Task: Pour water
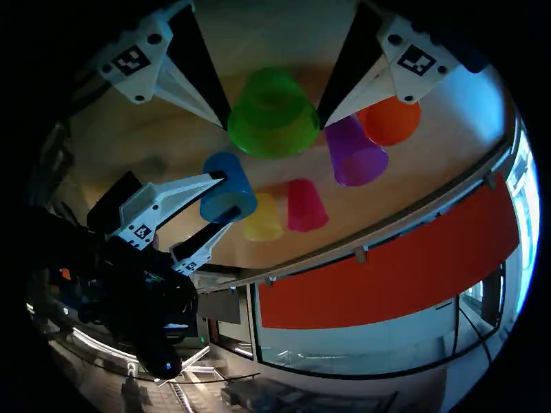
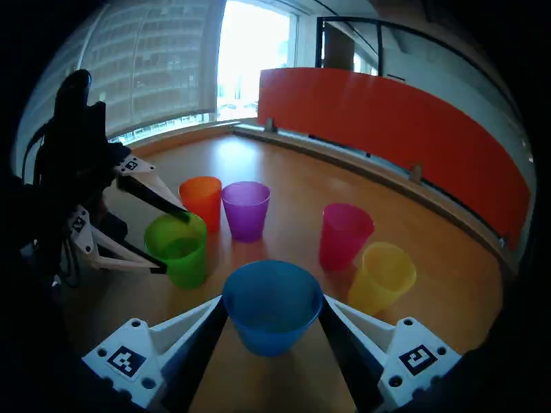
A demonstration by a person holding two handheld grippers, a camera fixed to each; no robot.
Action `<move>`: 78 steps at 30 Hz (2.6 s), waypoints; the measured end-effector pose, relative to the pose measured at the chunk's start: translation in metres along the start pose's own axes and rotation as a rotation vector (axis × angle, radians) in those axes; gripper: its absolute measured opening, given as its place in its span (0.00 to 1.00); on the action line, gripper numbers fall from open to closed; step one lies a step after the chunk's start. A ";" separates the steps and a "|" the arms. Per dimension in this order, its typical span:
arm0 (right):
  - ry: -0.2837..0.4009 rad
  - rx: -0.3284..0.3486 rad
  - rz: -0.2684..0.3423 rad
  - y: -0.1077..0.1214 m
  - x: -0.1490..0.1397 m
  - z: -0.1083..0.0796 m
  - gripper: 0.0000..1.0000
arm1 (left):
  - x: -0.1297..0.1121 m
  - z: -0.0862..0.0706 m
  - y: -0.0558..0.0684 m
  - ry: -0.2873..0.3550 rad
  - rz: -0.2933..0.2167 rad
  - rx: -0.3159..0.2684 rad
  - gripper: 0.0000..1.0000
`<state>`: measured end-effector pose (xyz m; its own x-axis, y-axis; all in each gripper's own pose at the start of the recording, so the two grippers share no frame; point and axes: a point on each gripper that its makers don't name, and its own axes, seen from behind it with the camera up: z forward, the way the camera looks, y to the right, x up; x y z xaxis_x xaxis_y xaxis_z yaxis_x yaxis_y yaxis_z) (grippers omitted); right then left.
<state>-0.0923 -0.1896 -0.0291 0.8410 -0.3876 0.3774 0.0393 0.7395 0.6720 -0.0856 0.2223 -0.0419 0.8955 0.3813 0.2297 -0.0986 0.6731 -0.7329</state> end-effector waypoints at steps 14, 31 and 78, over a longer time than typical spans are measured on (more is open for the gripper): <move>-0.009 -0.004 -0.005 0.001 -0.003 0.000 0.93 | -0.009 -0.004 0.002 -0.018 0.001 -0.011 0.89; -0.018 -0.018 -0.003 0.006 -0.008 -0.002 0.92 | -0.022 -0.005 0.002 -0.060 0.020 -0.015 0.89; -0.089 -0.051 -0.010 0.011 -0.040 -0.016 0.94 | -0.033 -0.059 -0.018 -0.113 0.063 0.084 0.89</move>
<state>-0.1166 -0.1577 -0.0471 0.7895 -0.4404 0.4275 0.0766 0.7618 0.6433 -0.0883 0.1600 -0.0736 0.8324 0.4902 0.2584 -0.1935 0.6941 -0.6934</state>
